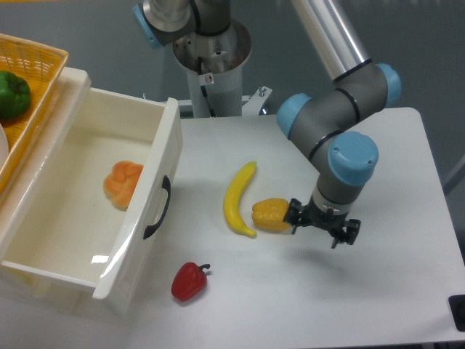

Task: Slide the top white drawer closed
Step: 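Move the gripper from beside the yellow pepper toward the open white drawer, then bring the gripper against the front face of the open drawer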

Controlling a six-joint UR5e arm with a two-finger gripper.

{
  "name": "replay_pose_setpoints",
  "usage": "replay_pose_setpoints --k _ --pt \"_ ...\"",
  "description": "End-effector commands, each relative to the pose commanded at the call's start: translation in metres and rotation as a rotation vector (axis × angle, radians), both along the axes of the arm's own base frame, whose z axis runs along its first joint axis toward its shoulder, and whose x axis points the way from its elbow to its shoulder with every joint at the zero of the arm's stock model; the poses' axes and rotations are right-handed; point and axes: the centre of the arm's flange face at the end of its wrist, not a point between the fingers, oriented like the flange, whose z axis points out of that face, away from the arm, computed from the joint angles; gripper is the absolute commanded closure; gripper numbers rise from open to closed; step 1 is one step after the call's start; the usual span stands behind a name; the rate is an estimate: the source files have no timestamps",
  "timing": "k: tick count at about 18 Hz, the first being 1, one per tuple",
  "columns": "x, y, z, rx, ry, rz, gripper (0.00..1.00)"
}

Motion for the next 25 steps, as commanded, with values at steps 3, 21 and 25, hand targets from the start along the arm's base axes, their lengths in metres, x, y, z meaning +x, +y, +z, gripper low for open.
replay_pose_setpoints --k 3,21,25 --pt "0.015 0.009 0.006 0.028 -0.042 0.012 0.43" --pt "0.092 0.029 0.032 0.035 -0.369 -0.024 0.92" --pt "0.103 0.033 0.049 0.087 -0.411 -0.025 0.97"
